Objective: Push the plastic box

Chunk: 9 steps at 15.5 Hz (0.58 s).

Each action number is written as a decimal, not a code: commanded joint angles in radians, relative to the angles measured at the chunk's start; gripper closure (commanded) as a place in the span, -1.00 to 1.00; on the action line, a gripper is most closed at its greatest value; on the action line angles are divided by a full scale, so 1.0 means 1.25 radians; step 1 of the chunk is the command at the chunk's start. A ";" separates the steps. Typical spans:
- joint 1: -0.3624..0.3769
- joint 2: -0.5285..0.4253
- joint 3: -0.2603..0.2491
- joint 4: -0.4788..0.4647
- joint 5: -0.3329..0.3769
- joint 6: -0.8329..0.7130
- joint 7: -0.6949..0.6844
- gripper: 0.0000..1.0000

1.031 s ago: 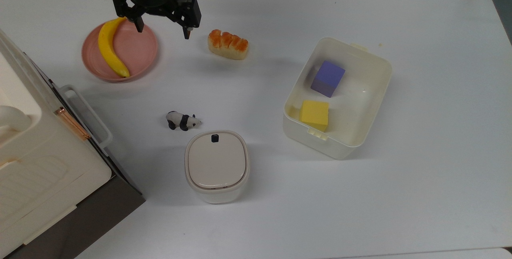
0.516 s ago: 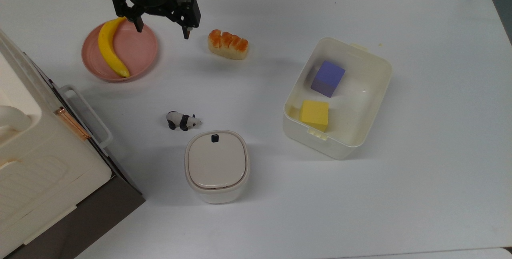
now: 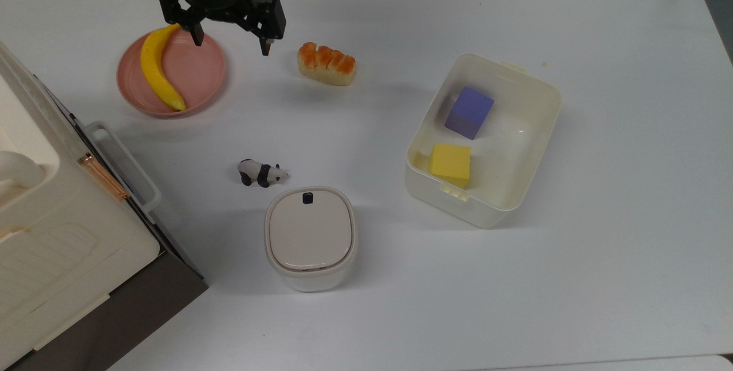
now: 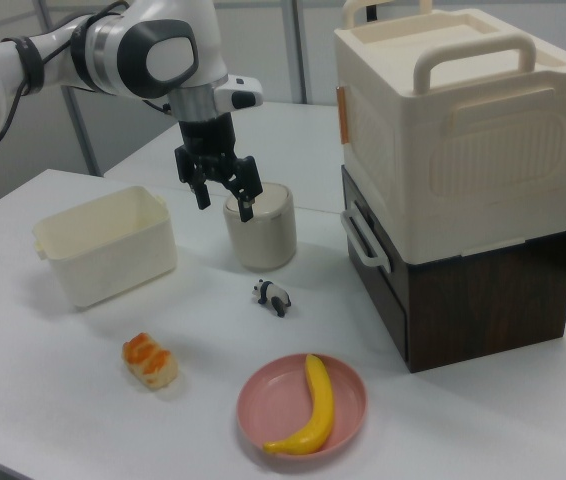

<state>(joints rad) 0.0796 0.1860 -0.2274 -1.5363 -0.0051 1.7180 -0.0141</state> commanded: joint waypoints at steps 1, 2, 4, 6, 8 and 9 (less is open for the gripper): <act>0.003 -0.026 0.000 -0.020 -0.001 -0.039 -0.019 -1.00; -0.001 -0.027 0.000 -0.018 -0.001 -0.038 -0.019 -1.00; -0.008 -0.024 -0.003 -0.010 0.000 -0.033 -0.024 -1.00; -0.012 -0.025 -0.001 -0.012 0.000 -0.032 -0.026 -1.00; -0.011 -0.026 -0.001 -0.013 0.000 -0.036 -0.026 -1.00; -0.012 -0.027 -0.001 -0.012 0.000 -0.037 -0.026 -1.00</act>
